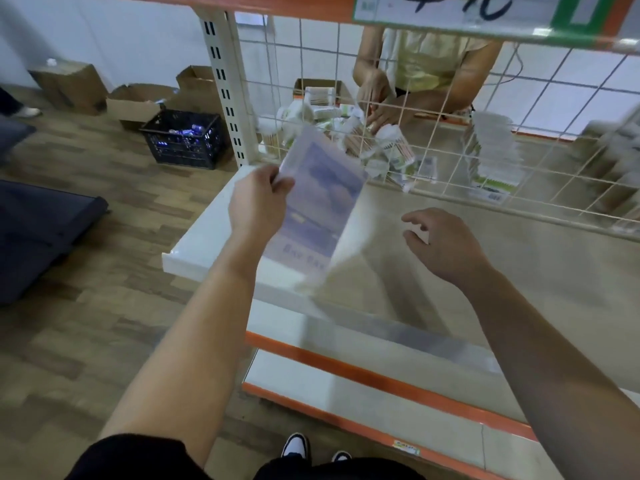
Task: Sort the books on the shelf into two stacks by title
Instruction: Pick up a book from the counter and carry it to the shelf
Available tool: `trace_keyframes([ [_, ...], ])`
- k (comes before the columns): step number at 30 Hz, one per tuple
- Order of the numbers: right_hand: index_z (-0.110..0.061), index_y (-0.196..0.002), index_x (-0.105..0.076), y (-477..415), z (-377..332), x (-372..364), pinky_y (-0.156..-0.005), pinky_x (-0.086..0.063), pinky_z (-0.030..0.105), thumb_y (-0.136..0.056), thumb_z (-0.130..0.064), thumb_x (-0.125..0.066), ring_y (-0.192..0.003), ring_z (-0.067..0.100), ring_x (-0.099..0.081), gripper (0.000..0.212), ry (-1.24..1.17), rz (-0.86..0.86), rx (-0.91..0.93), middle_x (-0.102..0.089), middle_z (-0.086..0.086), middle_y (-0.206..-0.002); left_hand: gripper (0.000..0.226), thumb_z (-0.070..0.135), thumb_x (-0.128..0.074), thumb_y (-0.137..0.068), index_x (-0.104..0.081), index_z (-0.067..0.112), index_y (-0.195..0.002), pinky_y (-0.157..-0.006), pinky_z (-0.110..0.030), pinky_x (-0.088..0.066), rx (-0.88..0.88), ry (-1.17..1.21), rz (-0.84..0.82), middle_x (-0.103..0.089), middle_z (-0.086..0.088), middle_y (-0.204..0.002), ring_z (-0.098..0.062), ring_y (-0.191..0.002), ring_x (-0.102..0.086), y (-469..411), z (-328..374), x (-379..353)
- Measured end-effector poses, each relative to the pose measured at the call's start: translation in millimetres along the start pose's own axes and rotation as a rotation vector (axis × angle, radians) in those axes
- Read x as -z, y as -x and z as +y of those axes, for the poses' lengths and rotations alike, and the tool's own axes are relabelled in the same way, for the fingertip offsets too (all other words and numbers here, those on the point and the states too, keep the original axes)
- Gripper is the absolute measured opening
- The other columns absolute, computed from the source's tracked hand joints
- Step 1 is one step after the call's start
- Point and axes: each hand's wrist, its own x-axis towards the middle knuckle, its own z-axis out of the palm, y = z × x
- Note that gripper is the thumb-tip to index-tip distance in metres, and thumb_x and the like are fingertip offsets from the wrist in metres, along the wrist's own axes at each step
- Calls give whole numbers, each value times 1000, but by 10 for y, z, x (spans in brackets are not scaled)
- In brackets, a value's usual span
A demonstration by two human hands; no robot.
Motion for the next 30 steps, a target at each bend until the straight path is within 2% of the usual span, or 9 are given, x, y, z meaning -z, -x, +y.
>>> trace_keyframes([
  [3, -17, -121, -62, -83, -131, -15, -90, -43, 34, -93, -25, -55, -108, 23, -57, 31, -20, -4, 52, -60, 4, -121, 21, 27, -55, -89, -49, 18, -71, -57, -29, -29, -38, -74, 96, -50, -1, -66, -28, -68, -46, -36, 19, 273],
  [6, -18, -120, -62, -207, -311, -77, -88, -43, 33, -92, -26, -55, -106, 22, -58, 30, -23, -8, 120, -62, 4, -119, 13, 25, -54, -89, -59, 15, -82, -61, -32, -33, -116, -184, 189, -58, -6, -83, -32, -78, -51, -18, -81, 539],
  [9, -21, -121, -61, -352, -573, -173, -88, -43, 32, -92, -28, -56, -105, 20, -59, 31, -29, -15, 195, -64, 3, -117, 19, 24, -52, -91, -64, 12, -101, -73, -38, -38, -197, -339, 253, -61, -11, -104, -36, -92, -55, 38, -270, 807],
  [13, -19, -119, -63, -506, -1070, -383, -87, -48, 38, -91, -25, -57, -99, 22, -60, 30, -84, -35, 318, -64, 5, -114, 20, 25, -50, -92, -62, 13, -104, -82, -42, -36, -214, -479, 324, -61, -10, -106, -35, -98, -55, 179, -639, 1195],
  [17, -15, -116, -65, -632, -1735, -663, -85, -46, 33, -89, -24, -58, -98, 23, -62, 29, -99, -63, 465, -66, 7, -111, 18, 26, -49, -92, -61, 14, -99, -79, -42, -34, -131, -587, 383, -61, -10, -104, -34, -97, -52, 370, -1104, 1657],
  [21, -15, -118, -64, -713, -2553, -994, -91, -47, 36, -90, -25, -54, -103, 22, -60, 31, -128, -112, 566, -64, 6, -116, 19, 20, -44, -89, -61, 13, -95, -71, -43, -32, -43, -683, 405, -60, -12, -95, -36, -89, -53, 618, -1668, 2183],
  [25, -12, -113, -66, -727, -3437, -1402, -89, -48, 38, -89, -19, -58, -100, 25, -61, 27, -199, -151, 695, -66, 9, -111, 23, 25, -44, -85, -62, 16, -95, -70, -43, -33, 112, -778, 369, -59, -10, -91, -35, -87, -54, 916, -2290, 2645],
  [30, -13, -111, -67, -648, -4393, -1951, -85, -47, 35, -88, -20, -61, -97, 25, -62, 25, -224, -203, 838, -67, 8, -108, 13, 21, -54, -81, -63, 18, -90, -67, -39, -31, 275, -793, 363, -59, -7, -88, -34, -84, -55, 1299, -2934, 3091],
])
